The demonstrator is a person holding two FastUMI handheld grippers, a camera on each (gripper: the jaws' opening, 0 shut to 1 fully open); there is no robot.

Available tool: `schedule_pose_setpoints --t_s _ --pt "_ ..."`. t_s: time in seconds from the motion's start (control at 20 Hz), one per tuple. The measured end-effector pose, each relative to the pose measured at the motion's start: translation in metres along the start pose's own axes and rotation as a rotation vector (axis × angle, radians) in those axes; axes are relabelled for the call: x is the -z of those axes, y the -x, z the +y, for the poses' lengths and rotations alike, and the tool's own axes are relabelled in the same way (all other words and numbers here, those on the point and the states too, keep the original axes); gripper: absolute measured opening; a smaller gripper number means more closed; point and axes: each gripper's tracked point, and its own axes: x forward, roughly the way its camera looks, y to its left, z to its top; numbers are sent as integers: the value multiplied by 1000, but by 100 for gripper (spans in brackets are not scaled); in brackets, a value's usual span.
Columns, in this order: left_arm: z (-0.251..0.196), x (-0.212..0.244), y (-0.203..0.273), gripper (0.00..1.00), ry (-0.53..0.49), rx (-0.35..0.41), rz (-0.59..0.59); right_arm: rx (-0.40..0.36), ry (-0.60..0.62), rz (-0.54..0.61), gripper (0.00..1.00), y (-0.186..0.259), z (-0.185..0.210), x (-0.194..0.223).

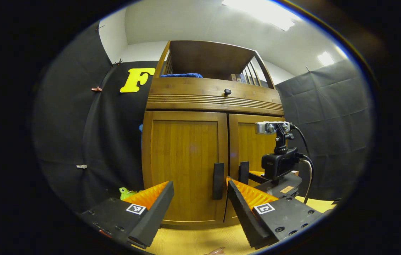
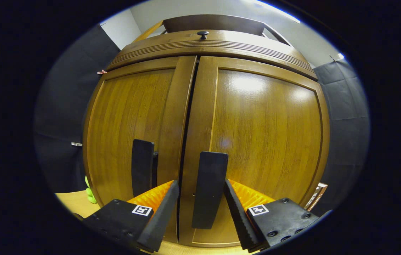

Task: Open the right door of the double-door shoe cabinet with the right hand, and open the left door with the left hand.

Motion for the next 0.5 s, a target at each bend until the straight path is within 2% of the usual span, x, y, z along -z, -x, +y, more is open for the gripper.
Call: schedule_pose_setpoints --t_s 0.15,0.2,0.3,0.4,0.45,0.5 --pt "5 -3 1 95 -5 -16 -8 -2 4 -2 72 1 -2 1" --pt "3 -3 1 95 -2 -15 -7 2 10 -5 73 1 -4 3" --pt "4 -2 2 95 3 -14 -3 11 8 -3 42 1 -4 2" --pt "6 -5 3 95 0 -21 -6 4 -3 3 37 2 -5 3" --pt "6 -6 5 95 -2 -23 -8 -2 -7 5 39 3 -5 1" --pt "6 -4 5 95 -3 -24 -8 -6 -5 10 34 5 -5 2"
